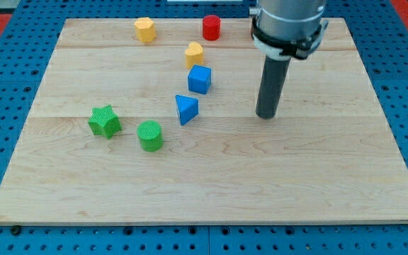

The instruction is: Place the yellow heart above the blue cube

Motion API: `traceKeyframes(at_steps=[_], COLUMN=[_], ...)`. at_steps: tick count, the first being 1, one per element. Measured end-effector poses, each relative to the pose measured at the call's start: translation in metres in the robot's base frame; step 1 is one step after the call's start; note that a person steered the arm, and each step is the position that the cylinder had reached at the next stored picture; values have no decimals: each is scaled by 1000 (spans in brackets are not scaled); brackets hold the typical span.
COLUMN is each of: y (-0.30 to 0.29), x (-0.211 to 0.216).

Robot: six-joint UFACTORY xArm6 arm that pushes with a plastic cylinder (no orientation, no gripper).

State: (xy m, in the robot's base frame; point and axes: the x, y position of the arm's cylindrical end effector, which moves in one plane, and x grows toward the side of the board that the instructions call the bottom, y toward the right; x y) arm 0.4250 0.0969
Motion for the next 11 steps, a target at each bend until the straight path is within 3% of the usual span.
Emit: traceKeyframes(at_steps=[2,3,4,6,8,9,11], y=[0,-15,-18,-82,-147,-148,-153], x=[-84,-97,-148,-189,-175,-144,-142])
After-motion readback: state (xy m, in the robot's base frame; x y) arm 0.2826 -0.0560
